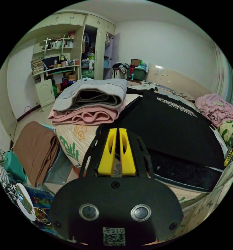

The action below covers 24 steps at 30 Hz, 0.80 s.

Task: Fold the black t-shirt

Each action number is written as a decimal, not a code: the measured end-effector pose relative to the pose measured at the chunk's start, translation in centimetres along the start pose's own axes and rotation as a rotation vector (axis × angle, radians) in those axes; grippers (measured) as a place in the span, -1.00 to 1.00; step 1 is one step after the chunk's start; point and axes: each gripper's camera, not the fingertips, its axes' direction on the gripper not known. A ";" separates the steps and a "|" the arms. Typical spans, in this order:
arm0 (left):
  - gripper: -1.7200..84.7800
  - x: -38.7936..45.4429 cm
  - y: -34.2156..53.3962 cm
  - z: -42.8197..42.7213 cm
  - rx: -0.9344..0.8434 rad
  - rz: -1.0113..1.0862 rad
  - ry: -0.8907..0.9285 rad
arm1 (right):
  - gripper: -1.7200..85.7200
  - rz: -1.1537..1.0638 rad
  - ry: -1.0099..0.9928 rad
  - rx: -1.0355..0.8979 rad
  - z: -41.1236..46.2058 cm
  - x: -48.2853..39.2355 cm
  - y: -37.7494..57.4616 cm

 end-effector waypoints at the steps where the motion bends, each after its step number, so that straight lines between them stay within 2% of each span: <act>1: -0.94 0.0 -0.2 -0.1 -0.003 0.007 -0.006 | -0.98 -0.010 -0.004 -0.005 -0.3 0.1 -0.1; 7: -0.93 -1.9 -2.8 -1.0 -0.036 0.059 0.033 | -0.98 -0.034 -0.034 0.038 -3.1 1.0 0.8; 9: -0.92 -3.7 -3.9 -2.3 -0.026 0.090 0.096 | -0.98 -0.032 0.052 0.127 -5.6 0.3 2.6; 12: -0.91 -6.6 -4.6 -5.1 0.034 0.100 0.115 | -0.97 0.144 0.297 0.408 -11.0 0.7 6.5; 14: -0.89 -8.0 -5.3 -7.1 0.072 0.114 0.098 | -0.92 0.407 0.494 0.715 -15.9 2.7 9.5; 15: -0.88 -8.7 -5.9 -8.6 0.107 0.124 0.089 | -0.91 0.499 0.528 0.793 -17.2 3.6 10.2; 16: -0.87 -9.0 -6.2 -9.3 0.126 0.126 0.086 | -0.83 0.725 0.570 0.941 -19.7 5.9 12.1; 17: -0.86 -9.5 -7.1 -10.6 0.165 0.133 0.089 | -0.77 0.969 0.571 1.086 -22.1 8.3 14.5; 19: -0.85 -10.0 -9.0 -12.0 0.206 0.151 0.107 | -0.73 1.223 0.528 1.268 -24.0 11.2 18.0; 21: -0.84 -9.8 -12.4 -13.0 0.219 0.195 0.152 | -0.70 1.365 0.520 1.327 -24.3 13.2 19.5; 24: -0.86 -8.1 -17.6 -13.4 0.218 0.293 0.238 | -0.65 1.542 0.656 1.238 -23.3 15.4 19.3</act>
